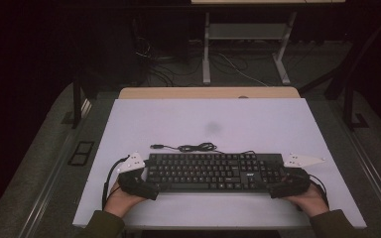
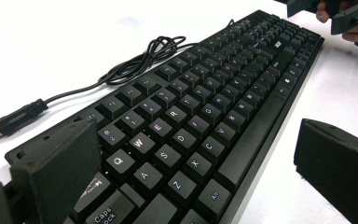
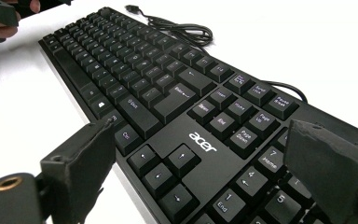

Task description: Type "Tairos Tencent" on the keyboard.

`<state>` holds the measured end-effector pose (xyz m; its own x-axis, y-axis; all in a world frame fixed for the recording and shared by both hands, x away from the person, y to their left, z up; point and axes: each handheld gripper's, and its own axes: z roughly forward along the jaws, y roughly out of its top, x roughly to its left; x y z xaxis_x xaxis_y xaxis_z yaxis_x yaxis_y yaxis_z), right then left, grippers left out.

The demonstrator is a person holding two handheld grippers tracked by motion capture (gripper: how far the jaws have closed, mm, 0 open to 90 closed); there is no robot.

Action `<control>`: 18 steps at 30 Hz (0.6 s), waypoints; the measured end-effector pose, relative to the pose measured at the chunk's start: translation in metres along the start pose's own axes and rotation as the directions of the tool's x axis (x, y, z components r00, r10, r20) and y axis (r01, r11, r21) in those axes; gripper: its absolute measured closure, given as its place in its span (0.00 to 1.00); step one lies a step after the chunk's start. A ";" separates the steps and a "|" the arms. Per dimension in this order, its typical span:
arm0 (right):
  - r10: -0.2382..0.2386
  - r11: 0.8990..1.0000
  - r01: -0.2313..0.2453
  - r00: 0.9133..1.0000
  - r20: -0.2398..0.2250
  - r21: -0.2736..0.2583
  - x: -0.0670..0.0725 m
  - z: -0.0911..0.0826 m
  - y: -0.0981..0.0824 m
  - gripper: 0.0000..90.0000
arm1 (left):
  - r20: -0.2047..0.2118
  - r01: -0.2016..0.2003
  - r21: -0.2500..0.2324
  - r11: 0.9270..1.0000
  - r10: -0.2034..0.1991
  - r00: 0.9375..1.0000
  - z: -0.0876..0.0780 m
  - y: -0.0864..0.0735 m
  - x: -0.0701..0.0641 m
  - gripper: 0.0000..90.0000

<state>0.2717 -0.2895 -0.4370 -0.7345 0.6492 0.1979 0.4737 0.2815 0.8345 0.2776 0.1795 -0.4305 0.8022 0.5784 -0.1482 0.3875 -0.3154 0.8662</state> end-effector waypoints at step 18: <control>0.005 1.000 -0.006 1.000 -0.025 -0.020 0.004 0.000 0.010 0.10 | -0.004 0.011 0.004 1.000 -0.011 1.000 0.001 0.004 -0.004 0.00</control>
<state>0.2737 -0.2845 -0.4279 -0.7437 0.6331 0.2148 0.4683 0.2639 0.8433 0.2765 0.1746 -0.4270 0.7961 0.5849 -0.1554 0.3977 -0.3120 0.8629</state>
